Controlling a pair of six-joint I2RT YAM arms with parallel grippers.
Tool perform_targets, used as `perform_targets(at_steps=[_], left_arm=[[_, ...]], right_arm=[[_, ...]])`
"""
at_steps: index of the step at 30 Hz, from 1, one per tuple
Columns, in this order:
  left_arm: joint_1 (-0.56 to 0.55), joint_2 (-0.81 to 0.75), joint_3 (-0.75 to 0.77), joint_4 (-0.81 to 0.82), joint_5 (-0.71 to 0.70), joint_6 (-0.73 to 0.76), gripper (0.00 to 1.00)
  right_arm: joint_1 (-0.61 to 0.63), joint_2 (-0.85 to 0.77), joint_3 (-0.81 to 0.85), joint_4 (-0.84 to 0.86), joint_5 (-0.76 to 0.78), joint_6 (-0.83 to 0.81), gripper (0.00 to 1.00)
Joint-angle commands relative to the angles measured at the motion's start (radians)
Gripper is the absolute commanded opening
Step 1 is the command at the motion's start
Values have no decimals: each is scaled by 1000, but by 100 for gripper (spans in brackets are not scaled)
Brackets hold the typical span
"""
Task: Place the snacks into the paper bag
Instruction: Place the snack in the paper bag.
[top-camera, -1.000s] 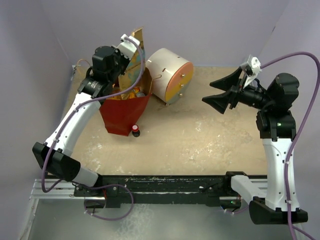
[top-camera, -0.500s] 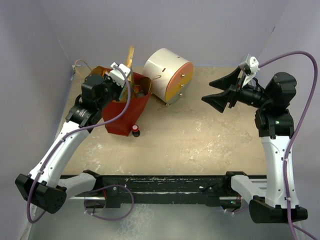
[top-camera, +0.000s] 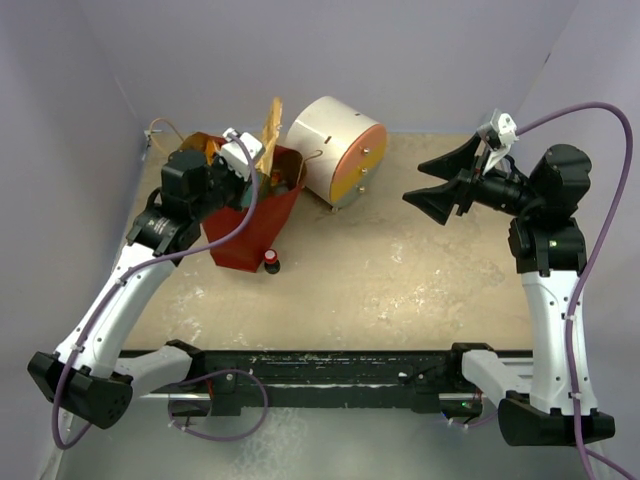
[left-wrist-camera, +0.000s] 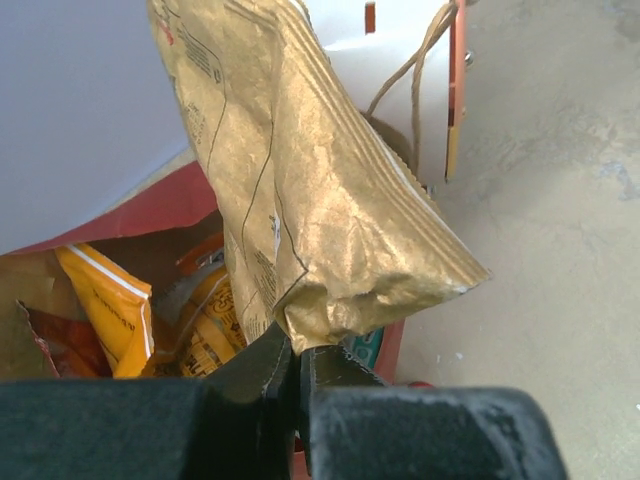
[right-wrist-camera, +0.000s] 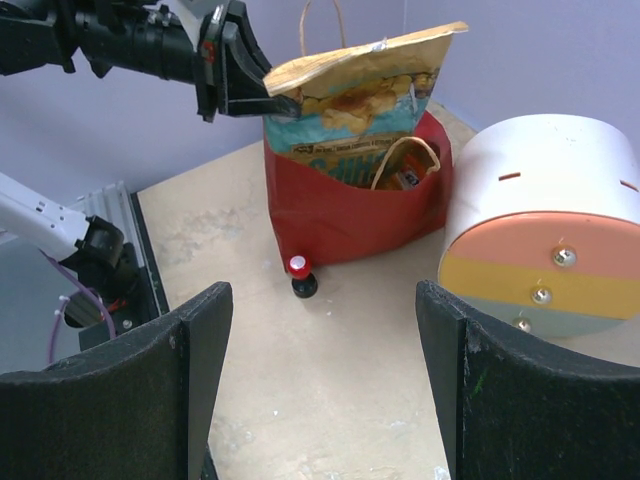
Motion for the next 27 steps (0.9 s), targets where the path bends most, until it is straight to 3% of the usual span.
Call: perform_targets(at_steps=[1,8,15,22,27], left_arm=[[2,-28,140,38,93,-25,0],[2,-57,216,-24,87,-16,0],[1,-67,37,92,-22,-50,0],[1,-7,-1,130,-95,-204,0],[2,-1,-51,94,-10,-256,14]], right_arm=[[-5,2,4,38,3,9,76],[-7,0,-3,39,7,8,76],[-7,1,-12,46,12,4,76],[-7,-7,-16,43,18,3,76],[-10,-18,-30,43,21,-5,76]])
